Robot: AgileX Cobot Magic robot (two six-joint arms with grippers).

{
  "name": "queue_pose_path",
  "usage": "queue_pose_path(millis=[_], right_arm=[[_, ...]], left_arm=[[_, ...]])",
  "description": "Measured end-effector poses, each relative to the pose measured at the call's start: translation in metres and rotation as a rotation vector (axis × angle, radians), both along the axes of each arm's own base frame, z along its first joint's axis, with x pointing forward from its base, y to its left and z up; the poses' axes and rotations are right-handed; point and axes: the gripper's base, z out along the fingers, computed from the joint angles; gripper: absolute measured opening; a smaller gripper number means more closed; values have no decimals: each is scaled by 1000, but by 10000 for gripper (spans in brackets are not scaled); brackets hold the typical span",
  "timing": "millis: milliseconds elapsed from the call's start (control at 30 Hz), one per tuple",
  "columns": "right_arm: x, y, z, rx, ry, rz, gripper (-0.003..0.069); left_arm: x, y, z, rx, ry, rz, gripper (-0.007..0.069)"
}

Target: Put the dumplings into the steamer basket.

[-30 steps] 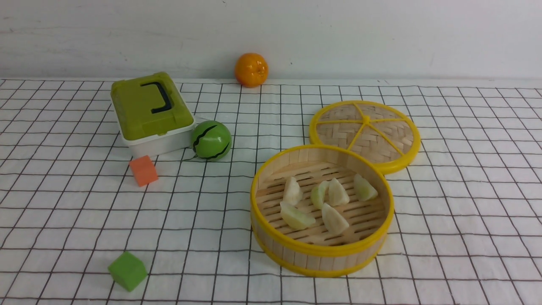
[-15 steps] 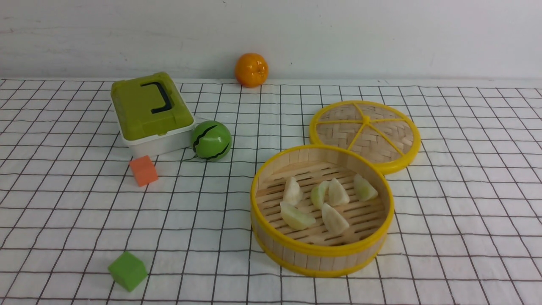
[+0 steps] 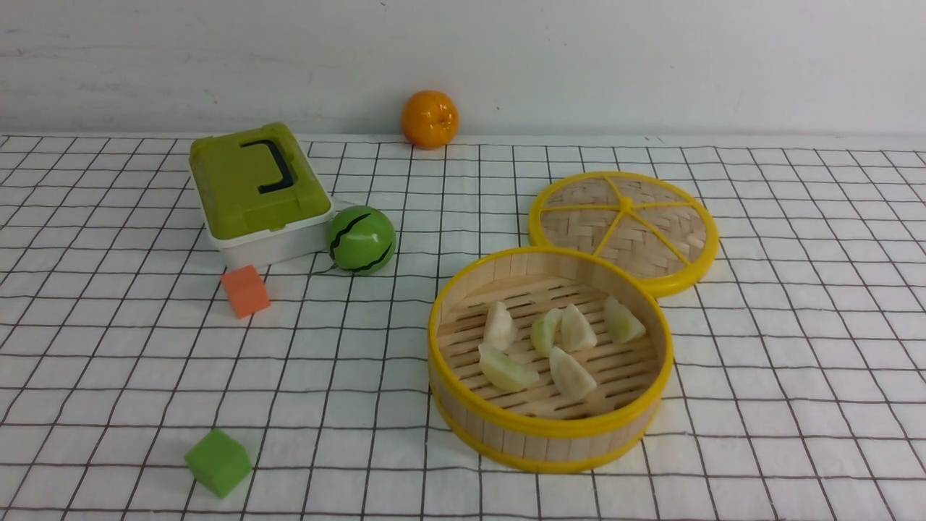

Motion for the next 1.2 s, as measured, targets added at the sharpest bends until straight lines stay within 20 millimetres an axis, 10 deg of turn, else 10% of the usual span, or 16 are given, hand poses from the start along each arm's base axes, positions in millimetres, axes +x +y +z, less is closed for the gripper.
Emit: queue_pose_path(millis=[1200], right_arm=[[-1,-1,-1,-22,34,-5,-5]], left_arm=[[0,0,0,0,0,0,165]])
